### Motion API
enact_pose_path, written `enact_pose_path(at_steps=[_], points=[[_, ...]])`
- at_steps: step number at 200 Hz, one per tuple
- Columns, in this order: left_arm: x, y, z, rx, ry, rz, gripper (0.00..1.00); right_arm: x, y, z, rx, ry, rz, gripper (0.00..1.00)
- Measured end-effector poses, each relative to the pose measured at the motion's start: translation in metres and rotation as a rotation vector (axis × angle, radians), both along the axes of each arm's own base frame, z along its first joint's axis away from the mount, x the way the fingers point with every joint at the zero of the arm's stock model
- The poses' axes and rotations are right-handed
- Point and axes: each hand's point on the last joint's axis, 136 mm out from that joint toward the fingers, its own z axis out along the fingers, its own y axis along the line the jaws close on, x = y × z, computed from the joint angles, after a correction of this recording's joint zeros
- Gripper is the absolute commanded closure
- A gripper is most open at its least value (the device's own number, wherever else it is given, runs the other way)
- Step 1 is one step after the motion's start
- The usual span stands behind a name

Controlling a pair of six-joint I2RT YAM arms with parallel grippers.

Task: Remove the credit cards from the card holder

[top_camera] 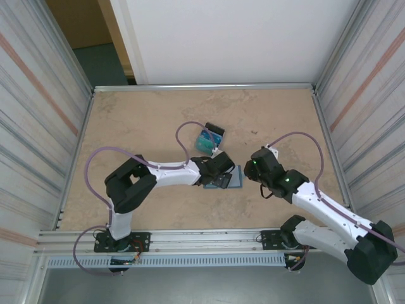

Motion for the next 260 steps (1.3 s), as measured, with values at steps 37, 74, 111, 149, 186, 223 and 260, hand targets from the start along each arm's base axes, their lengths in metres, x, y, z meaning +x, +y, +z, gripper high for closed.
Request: enact_pose_path(at_steps=[37,74,111,149,186,223,260], points=[[0.0,0.003,0.0,0.024,-0.011,0.008,0.01,-0.002,-0.008,0.002,0.005,-0.004,-0.019,0.69],[0.002,0.014,0.005,0.019,-0.02,0.049,0.01,-0.003,-0.009,-0.003,0.002,0.016,-0.011,0.72],[0.008,0.042,0.006,0.01,-0.012,0.13,0.01,-0.005,-0.001,-0.017,-0.011,0.073,0.032,0.75],[0.014,0.056,0.002,0.004,-0.005,0.18,0.01,-0.003,0.016,-0.033,-0.009,0.153,0.099,0.79],[0.013,0.063,0.001,-0.011,0.001,0.216,0.01,0.003,0.04,-0.033,0.041,0.183,0.175,0.8],[0.008,0.075,0.0,-0.016,0.01,0.249,0.01,0.008,0.067,-0.034,0.088,0.217,0.255,0.82],[-0.001,0.088,0.0,-0.016,0.017,0.266,0.01,0.005,0.097,-0.042,0.123,0.268,0.345,0.83]])
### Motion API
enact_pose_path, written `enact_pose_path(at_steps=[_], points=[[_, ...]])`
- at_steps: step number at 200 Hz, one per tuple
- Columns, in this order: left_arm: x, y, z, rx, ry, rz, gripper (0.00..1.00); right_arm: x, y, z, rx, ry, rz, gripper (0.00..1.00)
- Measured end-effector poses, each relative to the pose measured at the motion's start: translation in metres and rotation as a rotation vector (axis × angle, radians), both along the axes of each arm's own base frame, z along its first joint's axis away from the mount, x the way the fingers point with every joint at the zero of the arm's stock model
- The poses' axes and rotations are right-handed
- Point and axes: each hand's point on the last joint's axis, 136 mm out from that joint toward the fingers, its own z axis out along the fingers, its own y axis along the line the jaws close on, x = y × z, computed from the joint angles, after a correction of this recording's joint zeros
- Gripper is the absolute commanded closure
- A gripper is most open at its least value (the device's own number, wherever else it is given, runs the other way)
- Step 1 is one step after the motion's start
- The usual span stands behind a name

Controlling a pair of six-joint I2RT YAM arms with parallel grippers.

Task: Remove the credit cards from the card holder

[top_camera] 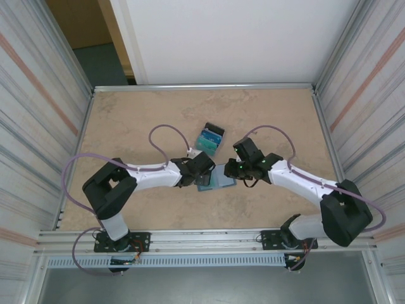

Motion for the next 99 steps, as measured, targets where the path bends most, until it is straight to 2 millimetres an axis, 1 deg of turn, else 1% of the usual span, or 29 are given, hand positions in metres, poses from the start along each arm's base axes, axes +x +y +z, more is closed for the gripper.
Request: enact_pose_path(at_steps=[24,49,86,99], points=[[-0.003,0.008,0.0,0.002,0.001,0.006,0.01,0.001,0.018,-0.003,0.024,0.026,0.049,0.84],[-0.004,0.017,0.003,0.003,-0.001,0.013,0.01,0.005,0.032,-0.005,0.051,0.043,0.085,0.85],[-0.001,0.018,0.022,-0.041,-0.036,0.021,0.01,0.009,0.043,-0.012,0.058,0.073,0.116,0.85],[-0.001,0.02,0.026,-0.05,-0.043,0.025,0.01,0.009,0.045,-0.016,0.055,0.082,0.128,0.84]])
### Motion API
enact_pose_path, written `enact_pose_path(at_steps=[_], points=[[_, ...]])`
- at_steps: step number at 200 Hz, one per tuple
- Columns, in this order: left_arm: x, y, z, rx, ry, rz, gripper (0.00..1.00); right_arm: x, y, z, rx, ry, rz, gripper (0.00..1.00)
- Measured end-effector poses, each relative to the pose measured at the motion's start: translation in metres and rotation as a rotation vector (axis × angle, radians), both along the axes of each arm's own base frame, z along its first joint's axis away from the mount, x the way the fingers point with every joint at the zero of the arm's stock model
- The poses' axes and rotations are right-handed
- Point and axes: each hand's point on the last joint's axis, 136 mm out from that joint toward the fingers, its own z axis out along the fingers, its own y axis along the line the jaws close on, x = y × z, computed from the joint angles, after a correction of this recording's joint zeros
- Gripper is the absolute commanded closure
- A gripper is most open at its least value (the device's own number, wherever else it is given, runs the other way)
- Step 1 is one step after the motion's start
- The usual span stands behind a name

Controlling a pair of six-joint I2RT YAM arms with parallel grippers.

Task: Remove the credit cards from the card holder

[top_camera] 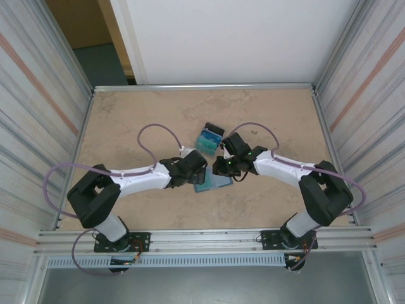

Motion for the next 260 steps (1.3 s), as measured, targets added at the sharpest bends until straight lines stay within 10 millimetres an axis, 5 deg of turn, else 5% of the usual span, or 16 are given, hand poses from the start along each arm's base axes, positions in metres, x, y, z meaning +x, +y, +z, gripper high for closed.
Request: enact_pose_path(at_steps=[114,260], points=[[-0.006,0.016,-0.026,0.058,0.052,0.025,0.01,-0.003,0.014,-0.031,-0.04,0.073,0.058,0.81],[0.011,0.01,-0.028,0.053,-0.003,-0.003,0.01,0.007,0.019,-0.024,0.033,0.074,0.039,0.83]])
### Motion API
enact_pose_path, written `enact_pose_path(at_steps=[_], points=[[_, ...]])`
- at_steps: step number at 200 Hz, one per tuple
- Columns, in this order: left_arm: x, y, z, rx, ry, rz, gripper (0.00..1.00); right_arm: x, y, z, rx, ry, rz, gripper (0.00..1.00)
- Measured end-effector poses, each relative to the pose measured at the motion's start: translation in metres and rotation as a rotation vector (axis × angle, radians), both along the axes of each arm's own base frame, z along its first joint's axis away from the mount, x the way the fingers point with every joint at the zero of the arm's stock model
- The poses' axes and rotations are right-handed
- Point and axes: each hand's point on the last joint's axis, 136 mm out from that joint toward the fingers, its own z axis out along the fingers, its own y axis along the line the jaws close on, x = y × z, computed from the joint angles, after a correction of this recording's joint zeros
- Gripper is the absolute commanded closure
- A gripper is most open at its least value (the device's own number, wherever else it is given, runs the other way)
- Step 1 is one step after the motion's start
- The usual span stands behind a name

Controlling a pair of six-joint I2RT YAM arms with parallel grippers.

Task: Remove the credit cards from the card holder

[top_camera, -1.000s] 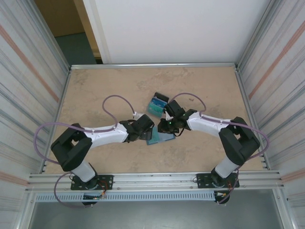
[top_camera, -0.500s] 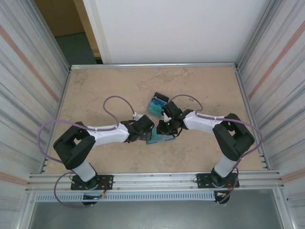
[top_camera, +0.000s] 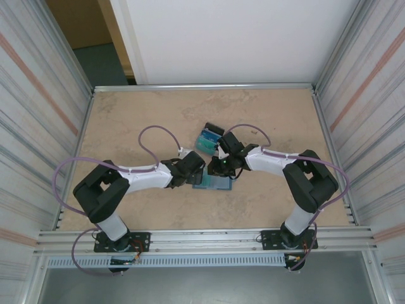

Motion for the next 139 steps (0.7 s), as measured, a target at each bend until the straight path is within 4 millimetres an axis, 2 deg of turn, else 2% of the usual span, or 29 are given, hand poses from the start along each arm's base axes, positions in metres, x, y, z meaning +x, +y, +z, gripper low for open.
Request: enact_pose_path(at_steps=[55,139], points=[[0.001,0.001,0.0,-0.002,0.0,0.004,0.01,0.003,0.003,-0.004,0.009,0.001,-0.002,0.84],[0.0,0.001,-0.001,-0.017,0.006,0.024,0.01,-0.006,-0.009,-0.022,0.004,0.065,-0.072,0.86]])
